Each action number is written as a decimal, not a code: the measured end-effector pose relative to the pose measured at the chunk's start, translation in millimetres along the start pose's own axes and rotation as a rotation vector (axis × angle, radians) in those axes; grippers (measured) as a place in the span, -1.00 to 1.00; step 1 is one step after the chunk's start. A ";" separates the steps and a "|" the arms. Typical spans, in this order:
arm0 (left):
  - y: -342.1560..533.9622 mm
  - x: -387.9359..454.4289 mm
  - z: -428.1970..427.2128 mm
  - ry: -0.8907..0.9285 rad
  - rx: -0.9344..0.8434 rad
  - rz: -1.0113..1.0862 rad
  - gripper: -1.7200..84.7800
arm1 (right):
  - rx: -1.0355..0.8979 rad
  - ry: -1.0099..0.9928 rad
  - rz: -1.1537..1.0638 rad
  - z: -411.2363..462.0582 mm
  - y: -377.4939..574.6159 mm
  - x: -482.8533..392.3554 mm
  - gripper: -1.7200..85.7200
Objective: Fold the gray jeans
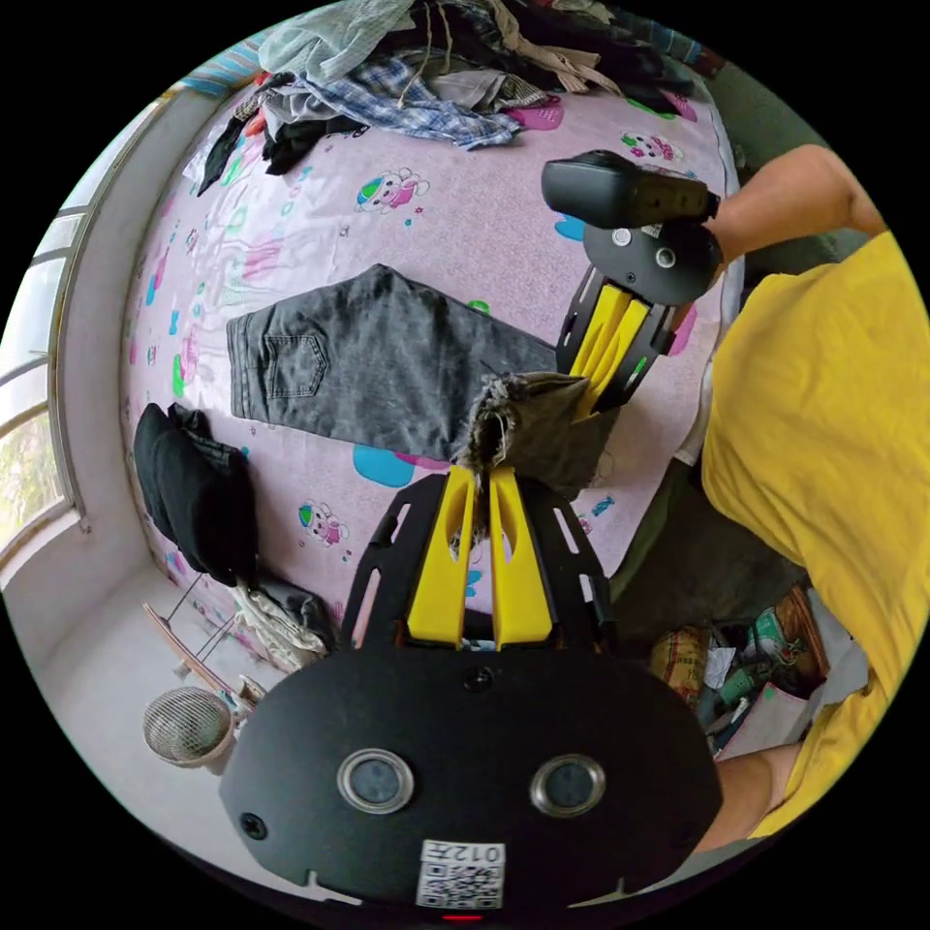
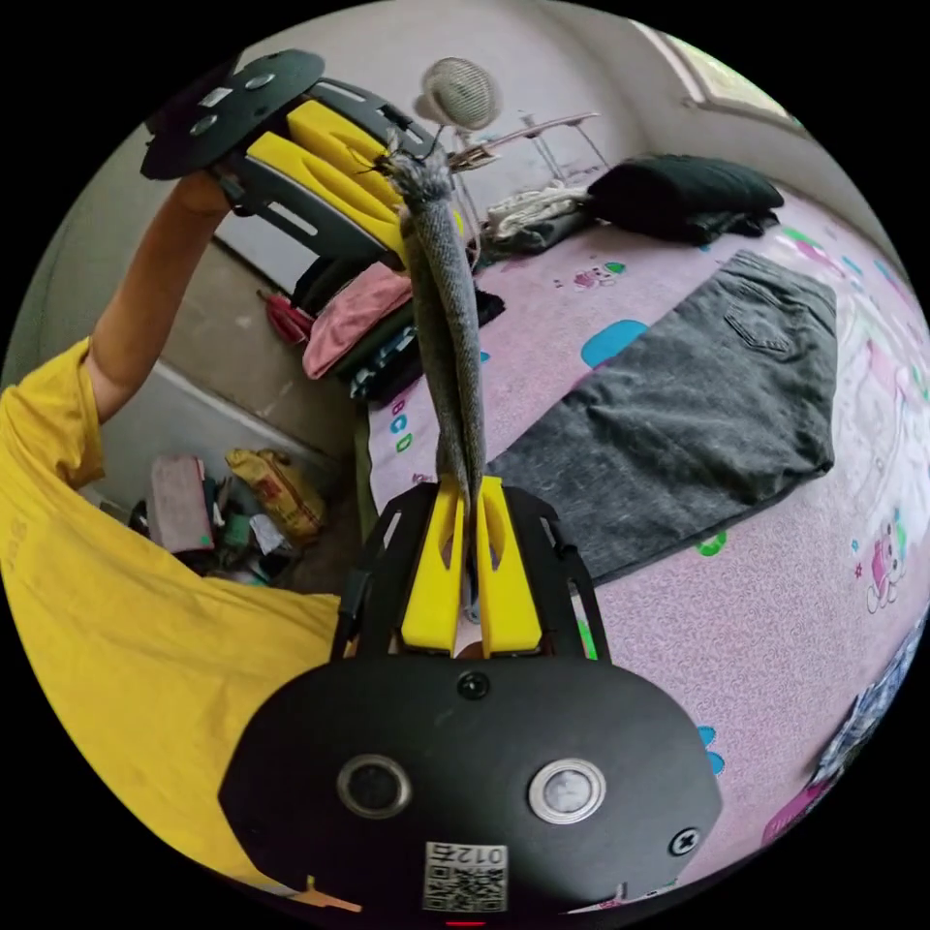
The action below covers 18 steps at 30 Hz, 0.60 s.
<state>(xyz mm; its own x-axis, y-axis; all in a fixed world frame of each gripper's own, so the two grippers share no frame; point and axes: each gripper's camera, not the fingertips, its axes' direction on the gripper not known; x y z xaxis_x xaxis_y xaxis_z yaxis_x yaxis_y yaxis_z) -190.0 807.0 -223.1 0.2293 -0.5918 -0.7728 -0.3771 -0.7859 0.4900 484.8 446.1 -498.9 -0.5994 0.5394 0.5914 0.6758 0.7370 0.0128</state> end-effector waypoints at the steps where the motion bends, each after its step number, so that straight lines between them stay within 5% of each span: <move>1: -8.5 -27.6 4.3 0.009 -0.012 0.012 -0.95 | 0.001 -0.028 0.041 -10.3 -14.1 20.9 -0.93; 12: -41.5 -227.8 80.0 0.240 -0.070 0.015 -0.94 | -0.045 -0.158 0.358 -53.0 -98.1 172.6 -0.93; 18: -6.8 -299.8 109.2 0.245 -0.063 -0.203 -0.90 | -0.092 -0.191 0.502 -67.2 -127.6 218.3 -0.94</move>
<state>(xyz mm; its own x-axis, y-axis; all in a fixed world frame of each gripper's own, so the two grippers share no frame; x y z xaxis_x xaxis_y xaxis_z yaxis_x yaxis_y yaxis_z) -354.2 1009.3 -38.8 0.5058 -0.4416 -0.7411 -0.2469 -0.8972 0.3662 296.5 442.5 -317.2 -0.2544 0.8867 0.3861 0.9287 0.3354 -0.1582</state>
